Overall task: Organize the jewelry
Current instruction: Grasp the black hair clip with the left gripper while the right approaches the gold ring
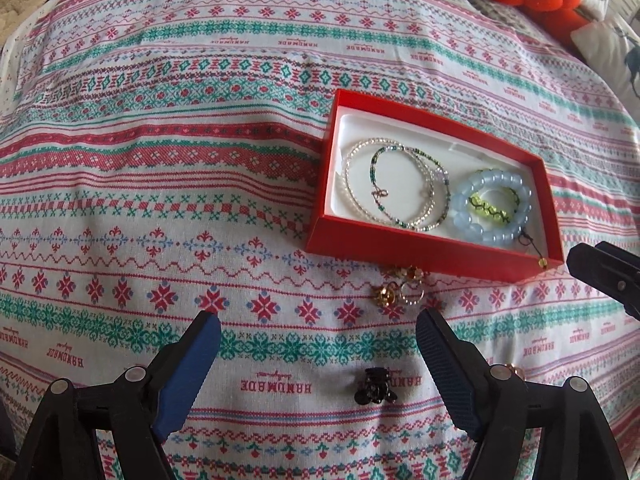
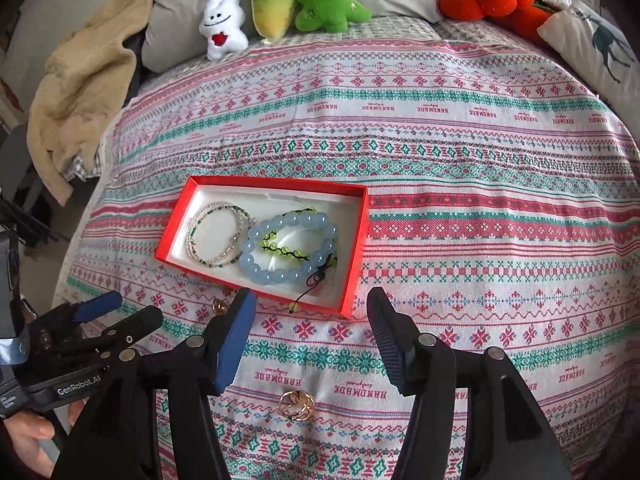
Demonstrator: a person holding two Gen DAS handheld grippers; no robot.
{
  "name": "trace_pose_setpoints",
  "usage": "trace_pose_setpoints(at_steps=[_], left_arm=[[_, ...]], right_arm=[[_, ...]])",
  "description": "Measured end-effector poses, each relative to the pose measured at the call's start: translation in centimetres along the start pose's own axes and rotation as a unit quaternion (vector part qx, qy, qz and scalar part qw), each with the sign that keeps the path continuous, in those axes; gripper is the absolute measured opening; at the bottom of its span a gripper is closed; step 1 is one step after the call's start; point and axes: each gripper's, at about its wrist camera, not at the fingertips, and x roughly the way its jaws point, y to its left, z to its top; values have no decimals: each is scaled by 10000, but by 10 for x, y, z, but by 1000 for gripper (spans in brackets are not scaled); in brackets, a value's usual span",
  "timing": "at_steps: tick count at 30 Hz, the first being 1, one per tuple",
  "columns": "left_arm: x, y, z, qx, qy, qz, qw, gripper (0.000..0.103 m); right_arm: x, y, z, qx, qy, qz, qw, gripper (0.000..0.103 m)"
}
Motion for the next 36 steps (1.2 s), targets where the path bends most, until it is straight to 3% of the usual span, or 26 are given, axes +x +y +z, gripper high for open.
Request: trace_pose_setpoints(at_steps=[12, 19, 27, 30, 32, 36], left_arm=[[6, -2, -34, 102, 411, 52, 9991, 84], [13, -8, -50, 289, 549, 18, 9981, 84], [16, -4, -49, -56, 645, -499, 9967, 84], [17, -6, -46, -137, 652, -634, 9958, 77], [21, -11, -44, -134, 662, -674, 9954, 65], [29, -18, -42, -148, 708, -660, 9952, 50]], right_arm=[[5, 4, -45, -45, 676, -129, 9976, 64], [7, 5, -59, -109, 775, -234, 9967, 64], [13, 0, -62, -46, 899, -351, 9953, 64], [13, -2, -61, -18, 898, -352, 9953, 64], [13, -3, -61, -13, 909, -361, 9952, 64], [14, -4, -62, -6, 942, -364, 9949, 64]])
